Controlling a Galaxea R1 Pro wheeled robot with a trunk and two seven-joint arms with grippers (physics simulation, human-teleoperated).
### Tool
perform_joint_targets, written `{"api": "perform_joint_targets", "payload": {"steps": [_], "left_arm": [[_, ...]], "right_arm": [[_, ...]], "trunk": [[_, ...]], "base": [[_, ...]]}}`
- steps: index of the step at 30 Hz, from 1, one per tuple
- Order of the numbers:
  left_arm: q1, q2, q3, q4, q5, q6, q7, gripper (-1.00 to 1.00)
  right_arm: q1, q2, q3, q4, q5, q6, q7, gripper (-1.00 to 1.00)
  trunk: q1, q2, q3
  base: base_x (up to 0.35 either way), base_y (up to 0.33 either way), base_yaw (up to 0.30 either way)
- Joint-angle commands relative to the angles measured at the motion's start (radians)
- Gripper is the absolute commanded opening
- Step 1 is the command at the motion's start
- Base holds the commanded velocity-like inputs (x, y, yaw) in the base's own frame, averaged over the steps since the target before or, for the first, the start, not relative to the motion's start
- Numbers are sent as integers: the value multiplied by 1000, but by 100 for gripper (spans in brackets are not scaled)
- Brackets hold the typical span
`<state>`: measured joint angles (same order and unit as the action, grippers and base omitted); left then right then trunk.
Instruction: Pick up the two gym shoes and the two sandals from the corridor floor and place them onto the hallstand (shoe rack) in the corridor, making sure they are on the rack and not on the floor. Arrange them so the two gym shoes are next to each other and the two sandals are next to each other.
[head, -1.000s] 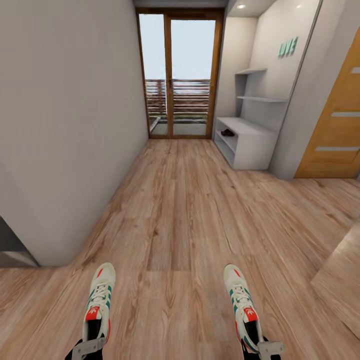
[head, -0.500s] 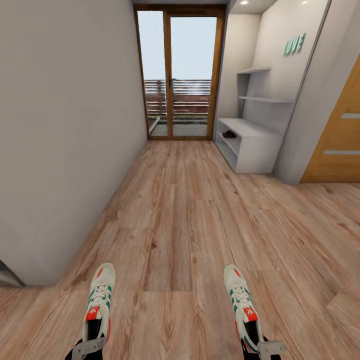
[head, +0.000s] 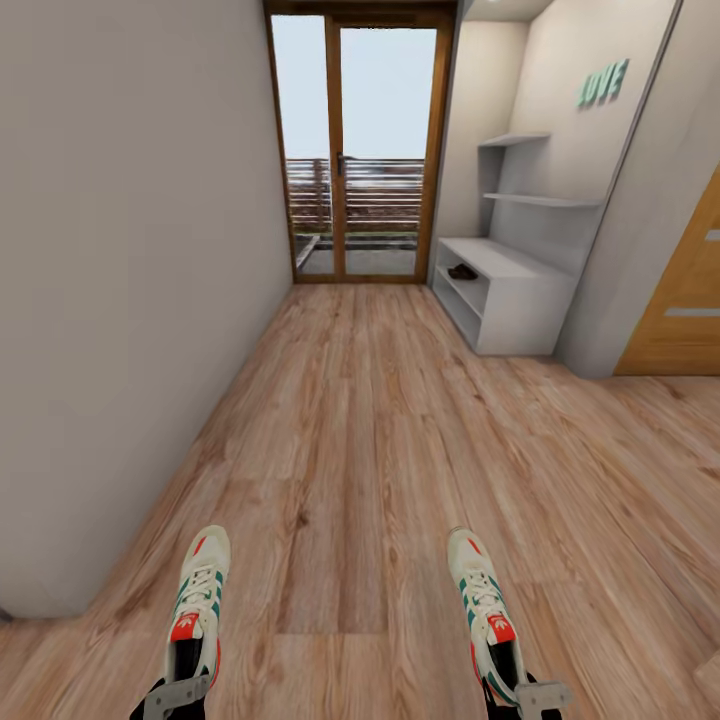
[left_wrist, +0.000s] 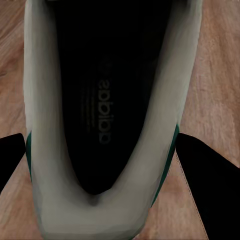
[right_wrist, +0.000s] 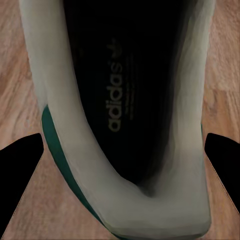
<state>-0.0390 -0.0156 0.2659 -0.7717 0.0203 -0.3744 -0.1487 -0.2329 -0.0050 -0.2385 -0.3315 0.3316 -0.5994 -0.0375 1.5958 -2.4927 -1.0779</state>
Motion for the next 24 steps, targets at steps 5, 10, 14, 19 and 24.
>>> {"api": "perform_joint_targets", "payload": {"steps": [5, 10, 14, 19, 24], "left_arm": [[0, -1, 6, 0, 2, -1, -11, -100], [0, -1, 6, 0, 2, -1, -11, -100], [0, -1, 6, 0, 1, -1, -11, -100], [0, -1, 6, 0, 1, -1, -11, -100], [-1, -1, 6, 0, 1, -1, -11, -100]], "right_arm": [[-1, 0, -5, 0, 11, -3, -4, -100], [-1, -1, -5, 0, 11, -3, -4, -100], [-1, -1, -5, 0, 11, -3, -4, -100], [-1, -1, -5, 0, 11, -3, -4, -100], [-1, -1, -5, 0, 11, -3, -4, -100]], "trunk": [[0, 0, -1], [0, 0, -1], [0, 0, -1], [0, 0, -1], [0, 0, -1]], "base": [[339, 0, 0], [339, 0, 0], [339, 0, 0], [339, 0, 0], [339, 0, 0]]}}
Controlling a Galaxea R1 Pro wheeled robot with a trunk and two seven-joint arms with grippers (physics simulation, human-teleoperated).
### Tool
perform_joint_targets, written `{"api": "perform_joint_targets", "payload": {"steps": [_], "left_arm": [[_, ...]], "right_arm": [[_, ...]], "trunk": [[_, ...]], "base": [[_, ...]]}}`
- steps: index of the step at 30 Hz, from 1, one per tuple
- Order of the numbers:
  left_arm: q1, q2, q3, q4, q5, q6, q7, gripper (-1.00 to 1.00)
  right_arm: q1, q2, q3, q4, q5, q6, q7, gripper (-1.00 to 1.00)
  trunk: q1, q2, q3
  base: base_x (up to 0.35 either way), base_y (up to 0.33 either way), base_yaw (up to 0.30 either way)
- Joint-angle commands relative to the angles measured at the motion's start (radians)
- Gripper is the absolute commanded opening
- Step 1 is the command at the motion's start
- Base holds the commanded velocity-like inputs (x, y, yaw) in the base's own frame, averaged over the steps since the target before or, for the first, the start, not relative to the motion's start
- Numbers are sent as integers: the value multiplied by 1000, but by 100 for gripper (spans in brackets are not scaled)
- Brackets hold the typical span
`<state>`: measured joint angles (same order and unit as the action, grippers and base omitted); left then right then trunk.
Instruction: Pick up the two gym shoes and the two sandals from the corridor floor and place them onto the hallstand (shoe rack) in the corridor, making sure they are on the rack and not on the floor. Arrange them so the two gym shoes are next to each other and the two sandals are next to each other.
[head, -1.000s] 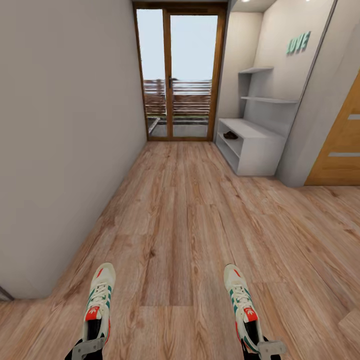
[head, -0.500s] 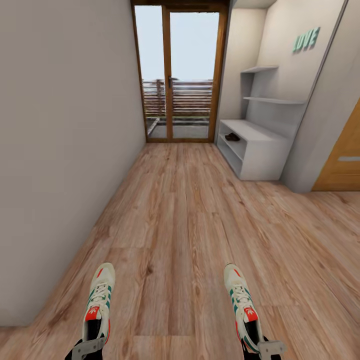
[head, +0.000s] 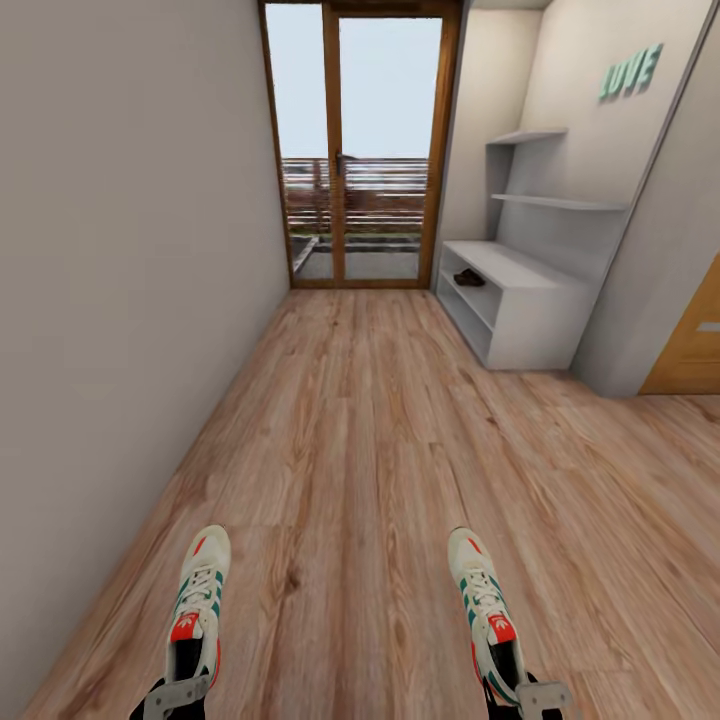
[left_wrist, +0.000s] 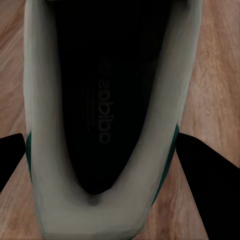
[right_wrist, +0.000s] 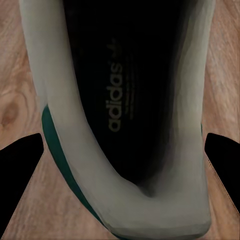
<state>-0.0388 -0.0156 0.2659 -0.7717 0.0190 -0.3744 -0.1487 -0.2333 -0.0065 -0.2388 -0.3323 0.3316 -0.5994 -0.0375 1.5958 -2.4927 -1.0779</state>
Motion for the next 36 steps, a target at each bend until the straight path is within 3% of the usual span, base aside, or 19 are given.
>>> {"api": "perform_joint_targets", "payload": {"steps": [1, 25, 36], "left_arm": [[-1, -1, 6, 0, 2, -1, -11, -100], [0, -1, 6, 0, 4, -1, -11, -100], [0, -1, 6, 0, 4, -1, -11, -100]], "right_arm": [[-1, 0, -5, 1, 10, -3, -4, -100], [0, 0, -5, 1, 10, -3, -4, -100], [0, 0, -4, 1, 10, -5, -4, -100]], "trunk": [[0, 0, -1], [0, 0, 0], [0, 0, 13]], "base": [[339, 0, 0], [339, 0, 0], [339, 0, 0]]}}
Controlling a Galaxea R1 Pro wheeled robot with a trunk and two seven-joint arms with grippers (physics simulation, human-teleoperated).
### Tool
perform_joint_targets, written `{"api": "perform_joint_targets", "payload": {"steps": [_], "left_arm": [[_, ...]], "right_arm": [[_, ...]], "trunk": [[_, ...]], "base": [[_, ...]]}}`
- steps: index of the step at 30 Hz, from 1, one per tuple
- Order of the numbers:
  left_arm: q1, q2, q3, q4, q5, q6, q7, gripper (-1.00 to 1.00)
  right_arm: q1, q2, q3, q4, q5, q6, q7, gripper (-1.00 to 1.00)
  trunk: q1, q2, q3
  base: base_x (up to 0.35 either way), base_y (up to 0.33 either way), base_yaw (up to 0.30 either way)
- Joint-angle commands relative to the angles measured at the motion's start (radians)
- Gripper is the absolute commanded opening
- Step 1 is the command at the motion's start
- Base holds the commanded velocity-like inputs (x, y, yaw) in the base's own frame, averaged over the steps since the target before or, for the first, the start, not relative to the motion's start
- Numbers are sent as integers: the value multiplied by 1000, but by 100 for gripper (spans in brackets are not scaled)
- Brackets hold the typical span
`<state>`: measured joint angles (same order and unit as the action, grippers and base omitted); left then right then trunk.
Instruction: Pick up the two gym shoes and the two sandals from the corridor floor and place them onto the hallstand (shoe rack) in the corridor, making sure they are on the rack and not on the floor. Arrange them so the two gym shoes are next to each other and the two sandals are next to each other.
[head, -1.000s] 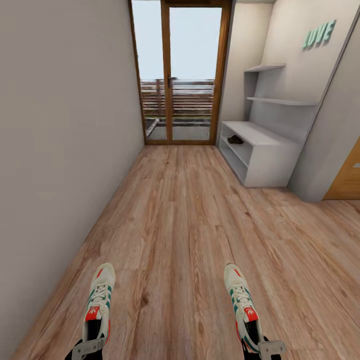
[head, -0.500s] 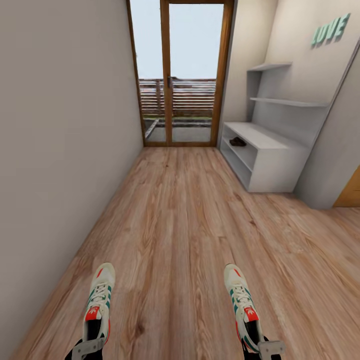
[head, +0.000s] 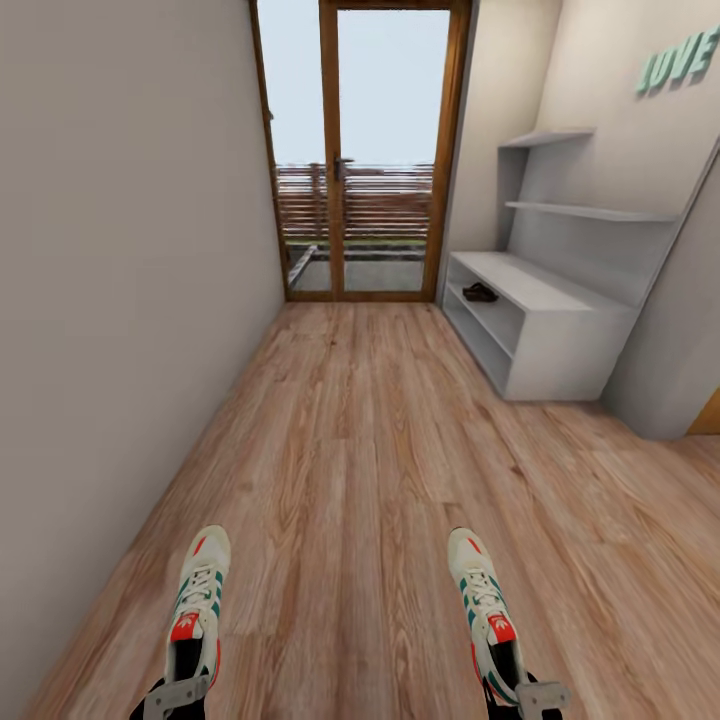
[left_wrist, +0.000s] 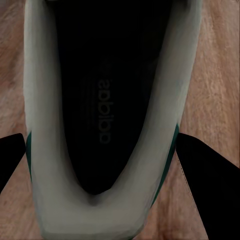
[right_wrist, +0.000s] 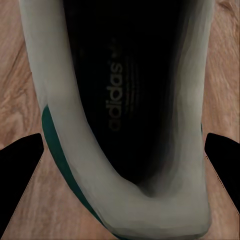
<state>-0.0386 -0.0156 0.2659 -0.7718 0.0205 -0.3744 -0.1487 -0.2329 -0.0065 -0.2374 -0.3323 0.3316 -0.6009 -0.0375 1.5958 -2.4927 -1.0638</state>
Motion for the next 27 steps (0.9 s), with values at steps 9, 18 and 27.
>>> {"api": "perform_joint_targets", "payload": {"steps": [9, 18, 27], "left_arm": [[0, -1, 6, 0, 3, -1, -11, -100], [0, -1, 6, 0, 3, -1, -11, -100], [0, -1, 6, 0, 3, -1, -11, -100]], "right_arm": [[-1, 0, -5, 1, 10, -4, -4, -100], [-1, 0, -6, 1, 10, -3, -4, -100], [-1, 0, -6, 1, 10, -4, -4, -100]], "trunk": [[0, 0, 1], [0, 0, 1], [0, 0, 1]], "base": [[339, 0, 0], [339, 0, 0], [339, 0, 0]]}}
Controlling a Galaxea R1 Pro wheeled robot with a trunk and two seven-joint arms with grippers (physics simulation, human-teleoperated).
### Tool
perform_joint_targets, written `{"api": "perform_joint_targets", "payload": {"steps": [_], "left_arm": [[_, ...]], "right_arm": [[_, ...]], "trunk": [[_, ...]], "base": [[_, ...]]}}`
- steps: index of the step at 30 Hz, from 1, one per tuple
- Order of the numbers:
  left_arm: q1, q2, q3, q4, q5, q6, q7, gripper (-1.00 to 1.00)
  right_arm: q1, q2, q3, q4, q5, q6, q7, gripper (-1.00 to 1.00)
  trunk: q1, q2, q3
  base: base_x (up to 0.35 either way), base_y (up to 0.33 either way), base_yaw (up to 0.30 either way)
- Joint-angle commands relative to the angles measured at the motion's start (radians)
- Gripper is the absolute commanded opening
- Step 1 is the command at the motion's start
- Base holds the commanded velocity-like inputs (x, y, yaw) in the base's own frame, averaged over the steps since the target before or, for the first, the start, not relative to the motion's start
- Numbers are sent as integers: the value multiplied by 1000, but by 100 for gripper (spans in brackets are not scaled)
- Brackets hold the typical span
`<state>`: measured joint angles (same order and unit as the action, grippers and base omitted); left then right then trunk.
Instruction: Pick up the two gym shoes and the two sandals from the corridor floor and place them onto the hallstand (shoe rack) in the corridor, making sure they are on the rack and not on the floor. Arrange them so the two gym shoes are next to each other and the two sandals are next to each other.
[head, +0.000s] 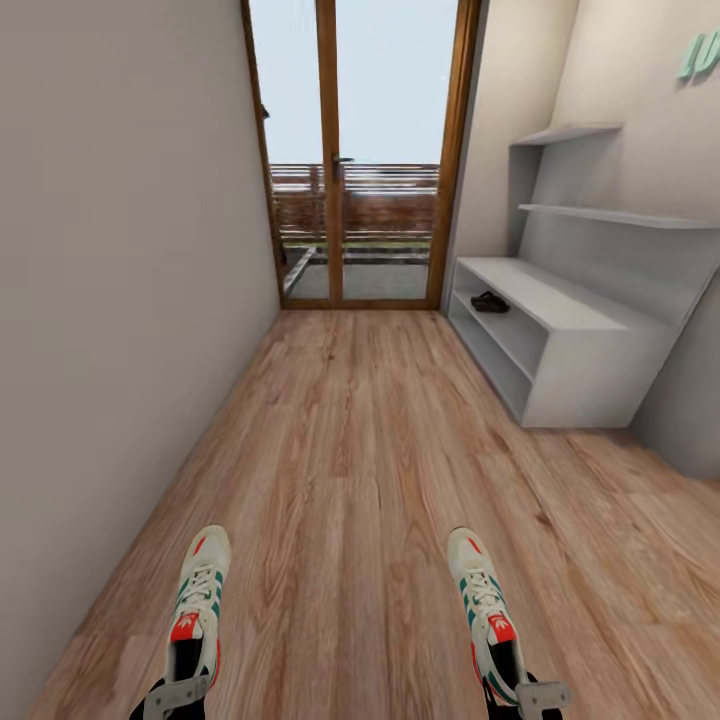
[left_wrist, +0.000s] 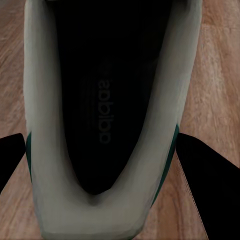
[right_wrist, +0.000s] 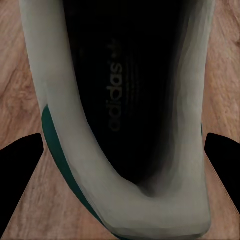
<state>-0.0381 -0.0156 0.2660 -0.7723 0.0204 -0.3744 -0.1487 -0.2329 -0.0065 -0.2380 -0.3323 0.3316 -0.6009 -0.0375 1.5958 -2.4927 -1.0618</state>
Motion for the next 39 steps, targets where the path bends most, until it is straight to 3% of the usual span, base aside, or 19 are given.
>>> {"api": "perform_joint_targets", "payload": {"steps": [1, 39], "left_arm": [[-1, -1, 6, 0, 3, -1, -11, -100], [-1, -1, 6, 0, 3, -1, -11, -100]], "right_arm": [[-1, 0, -5, 1, 10, -3, -4, -100], [-1, 0, -5, 1, 10, -3, -4, -100]], "trunk": [[0, 0, -1], [0, 0, -1]], "base": [[339, 0, 0], [339, 0, 0]]}}
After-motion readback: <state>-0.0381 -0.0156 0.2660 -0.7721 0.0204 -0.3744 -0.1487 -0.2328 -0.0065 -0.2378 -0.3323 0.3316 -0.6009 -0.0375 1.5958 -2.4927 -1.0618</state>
